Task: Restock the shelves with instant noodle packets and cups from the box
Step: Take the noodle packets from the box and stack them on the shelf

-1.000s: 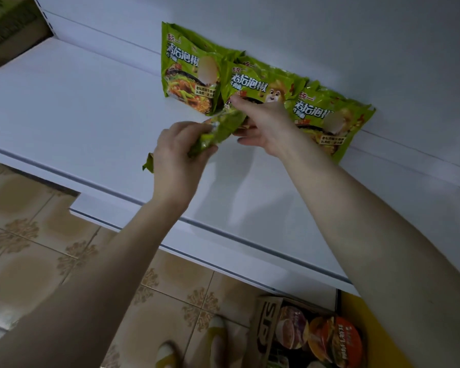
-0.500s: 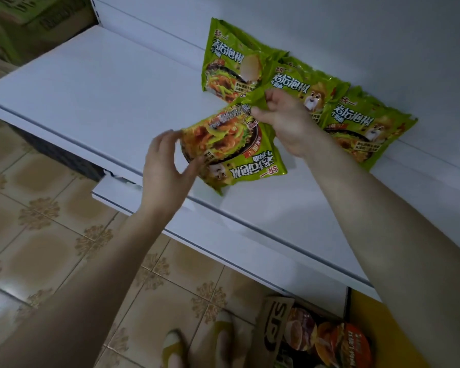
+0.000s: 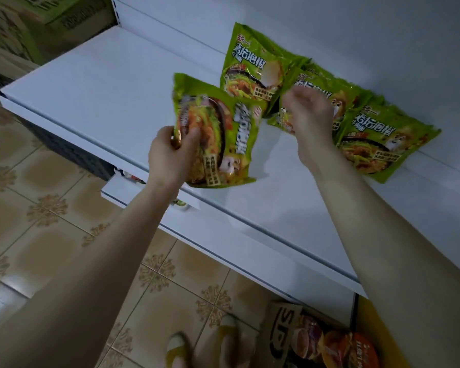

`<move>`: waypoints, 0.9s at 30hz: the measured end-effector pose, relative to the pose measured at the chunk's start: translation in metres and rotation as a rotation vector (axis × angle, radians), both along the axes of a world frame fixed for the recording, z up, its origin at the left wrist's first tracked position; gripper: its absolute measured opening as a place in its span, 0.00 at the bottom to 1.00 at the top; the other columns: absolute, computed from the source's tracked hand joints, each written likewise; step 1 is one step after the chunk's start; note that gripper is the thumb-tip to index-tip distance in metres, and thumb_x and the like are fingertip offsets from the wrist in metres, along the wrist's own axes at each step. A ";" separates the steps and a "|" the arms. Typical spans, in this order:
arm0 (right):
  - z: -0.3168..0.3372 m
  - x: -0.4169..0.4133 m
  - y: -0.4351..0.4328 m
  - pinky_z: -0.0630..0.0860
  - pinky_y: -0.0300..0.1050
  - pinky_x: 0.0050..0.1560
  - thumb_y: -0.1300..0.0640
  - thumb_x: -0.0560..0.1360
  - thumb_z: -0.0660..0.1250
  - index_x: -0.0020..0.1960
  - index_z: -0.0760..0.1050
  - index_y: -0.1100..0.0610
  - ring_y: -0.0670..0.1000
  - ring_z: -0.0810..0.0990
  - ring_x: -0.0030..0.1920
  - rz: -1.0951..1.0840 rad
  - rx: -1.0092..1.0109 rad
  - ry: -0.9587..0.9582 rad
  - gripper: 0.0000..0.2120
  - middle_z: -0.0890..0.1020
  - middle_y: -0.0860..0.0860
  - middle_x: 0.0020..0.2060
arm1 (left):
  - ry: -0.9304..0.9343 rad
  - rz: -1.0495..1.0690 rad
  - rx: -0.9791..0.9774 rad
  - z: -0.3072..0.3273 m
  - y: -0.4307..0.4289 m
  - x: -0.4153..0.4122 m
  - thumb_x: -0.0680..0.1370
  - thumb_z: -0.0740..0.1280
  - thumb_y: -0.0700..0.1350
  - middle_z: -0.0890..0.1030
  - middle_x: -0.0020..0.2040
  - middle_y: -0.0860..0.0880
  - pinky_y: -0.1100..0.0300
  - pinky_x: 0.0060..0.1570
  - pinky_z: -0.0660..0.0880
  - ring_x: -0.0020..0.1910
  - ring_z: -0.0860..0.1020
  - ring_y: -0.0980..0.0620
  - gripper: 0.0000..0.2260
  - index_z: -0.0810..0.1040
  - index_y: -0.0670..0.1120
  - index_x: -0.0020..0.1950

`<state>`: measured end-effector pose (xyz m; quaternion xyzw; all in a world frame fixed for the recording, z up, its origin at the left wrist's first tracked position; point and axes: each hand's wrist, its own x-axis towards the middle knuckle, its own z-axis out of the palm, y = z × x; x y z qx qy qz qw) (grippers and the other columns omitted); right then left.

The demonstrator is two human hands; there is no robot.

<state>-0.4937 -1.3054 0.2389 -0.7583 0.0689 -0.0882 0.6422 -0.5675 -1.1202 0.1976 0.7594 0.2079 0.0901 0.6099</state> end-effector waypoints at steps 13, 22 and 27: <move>-0.074 0.006 0.021 0.81 0.48 0.47 0.60 0.74 0.67 0.55 0.73 0.56 0.56 0.81 0.49 0.226 0.363 0.271 0.10 0.80 0.55 0.51 | -0.047 0.013 -0.168 -0.046 -0.023 0.046 0.78 0.61 0.57 0.78 0.53 0.49 0.54 0.54 0.74 0.57 0.77 0.47 0.19 0.71 0.44 0.60; -0.060 0.089 0.006 0.78 0.58 0.54 0.60 0.68 0.73 0.46 0.74 0.55 0.56 0.81 0.51 -0.020 -0.162 -0.067 0.09 0.81 0.56 0.49 | 0.082 -0.397 1.082 -0.104 -0.016 0.040 0.76 0.51 0.64 0.66 0.66 0.42 0.39 0.63 0.58 0.70 0.59 0.42 0.26 0.68 0.45 0.62; -0.063 0.111 0.008 0.72 0.44 0.47 0.58 0.72 0.70 0.51 0.75 0.65 0.53 0.77 0.45 -0.102 -0.349 -0.086 0.12 0.80 0.58 0.47 | 0.055 -0.374 1.103 -0.107 -0.015 0.040 0.73 0.46 0.65 0.68 0.64 0.43 0.42 0.61 0.59 0.68 0.61 0.43 0.29 0.70 0.45 0.59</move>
